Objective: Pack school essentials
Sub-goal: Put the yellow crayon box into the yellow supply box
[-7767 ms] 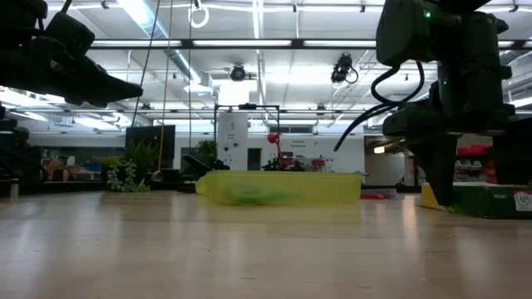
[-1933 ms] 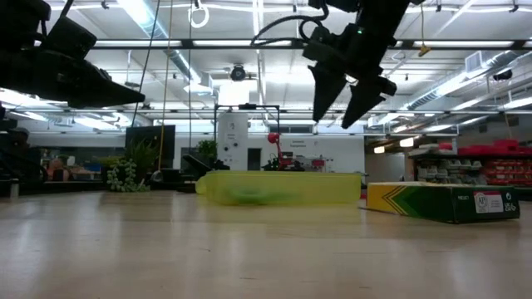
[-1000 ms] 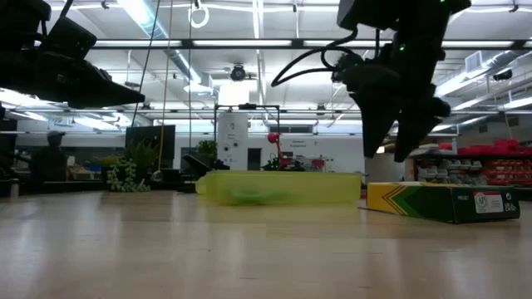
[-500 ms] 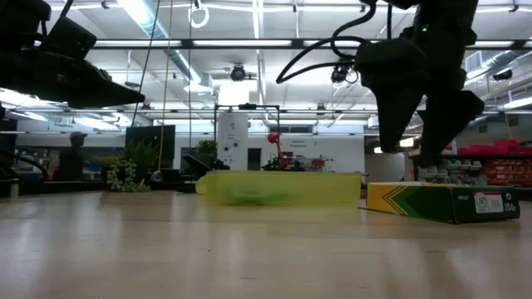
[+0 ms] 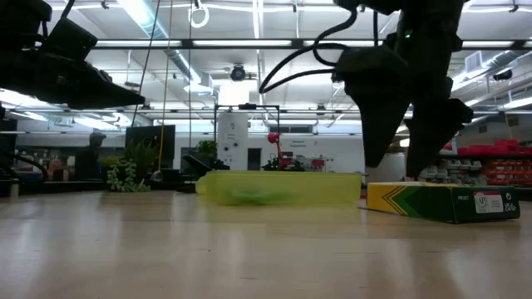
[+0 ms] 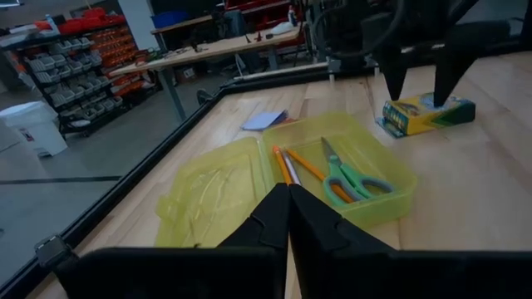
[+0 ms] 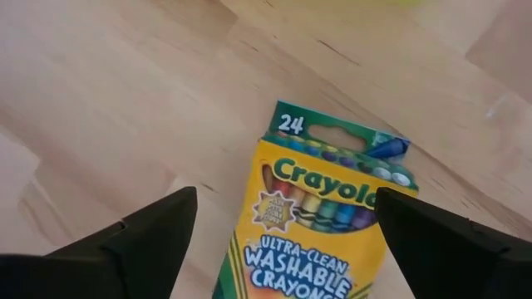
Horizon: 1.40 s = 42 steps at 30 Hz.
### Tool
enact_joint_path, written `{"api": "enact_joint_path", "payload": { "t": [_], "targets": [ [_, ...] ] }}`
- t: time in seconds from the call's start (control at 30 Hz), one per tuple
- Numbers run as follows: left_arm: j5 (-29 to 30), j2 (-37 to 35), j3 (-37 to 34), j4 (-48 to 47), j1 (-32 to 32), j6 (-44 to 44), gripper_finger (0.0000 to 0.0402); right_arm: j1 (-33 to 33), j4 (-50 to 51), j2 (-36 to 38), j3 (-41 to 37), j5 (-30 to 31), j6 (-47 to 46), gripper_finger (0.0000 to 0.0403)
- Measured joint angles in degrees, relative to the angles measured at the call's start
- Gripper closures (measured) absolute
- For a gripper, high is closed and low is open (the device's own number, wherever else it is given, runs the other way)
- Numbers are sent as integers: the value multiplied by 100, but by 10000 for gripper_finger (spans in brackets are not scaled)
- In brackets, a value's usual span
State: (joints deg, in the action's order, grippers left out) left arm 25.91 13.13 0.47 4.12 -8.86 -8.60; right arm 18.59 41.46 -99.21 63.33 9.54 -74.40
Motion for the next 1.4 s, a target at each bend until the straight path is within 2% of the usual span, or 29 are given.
{"api": "enact_joint_path", "payload": {
  "t": [0.17,0.43,0.67,1.4],
  "targets": [
    [2,-2,0,2,2,0,388,33,169,-262,325,4,-3,36],
    [0,0,-2,2,0,31,387,220,549,-229,556,234,-454,38],
    [0,0,0,4,2,38,383,347,576,-239,557,541,-713,38],
    [0,0,-2,4,0,39,388,348,608,-239,548,860,-707,38]
  ]
}}
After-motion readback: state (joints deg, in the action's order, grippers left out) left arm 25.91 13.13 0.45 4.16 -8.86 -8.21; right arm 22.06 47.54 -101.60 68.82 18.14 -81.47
